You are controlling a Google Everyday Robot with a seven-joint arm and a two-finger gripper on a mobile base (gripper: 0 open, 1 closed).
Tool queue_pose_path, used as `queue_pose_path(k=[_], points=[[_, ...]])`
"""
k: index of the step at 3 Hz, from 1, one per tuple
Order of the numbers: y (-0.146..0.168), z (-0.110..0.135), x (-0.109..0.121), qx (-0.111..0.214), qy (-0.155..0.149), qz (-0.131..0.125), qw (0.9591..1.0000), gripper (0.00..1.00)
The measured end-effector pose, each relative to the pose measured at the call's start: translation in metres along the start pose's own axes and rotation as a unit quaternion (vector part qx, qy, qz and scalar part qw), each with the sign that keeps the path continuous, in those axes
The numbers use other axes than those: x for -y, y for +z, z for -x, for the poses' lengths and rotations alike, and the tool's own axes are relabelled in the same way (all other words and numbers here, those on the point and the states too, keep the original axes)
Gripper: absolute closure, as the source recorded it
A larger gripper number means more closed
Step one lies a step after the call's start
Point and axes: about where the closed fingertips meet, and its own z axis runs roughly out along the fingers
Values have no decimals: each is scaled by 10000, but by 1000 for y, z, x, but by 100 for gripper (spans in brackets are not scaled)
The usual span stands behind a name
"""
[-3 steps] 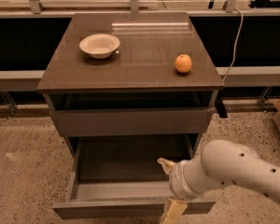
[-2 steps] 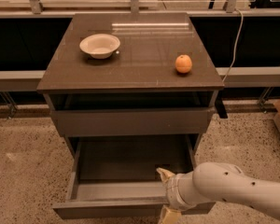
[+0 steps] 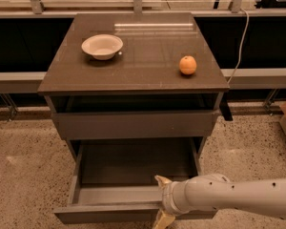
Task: Close middle drawer
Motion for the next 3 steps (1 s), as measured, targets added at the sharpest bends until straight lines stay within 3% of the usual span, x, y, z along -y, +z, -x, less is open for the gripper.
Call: queue_pose_path(k=[2,3], points=[[41,-13,10,-87,53,-24,9999,31],[48,-9,24,-67,8,-102,9999,30]])
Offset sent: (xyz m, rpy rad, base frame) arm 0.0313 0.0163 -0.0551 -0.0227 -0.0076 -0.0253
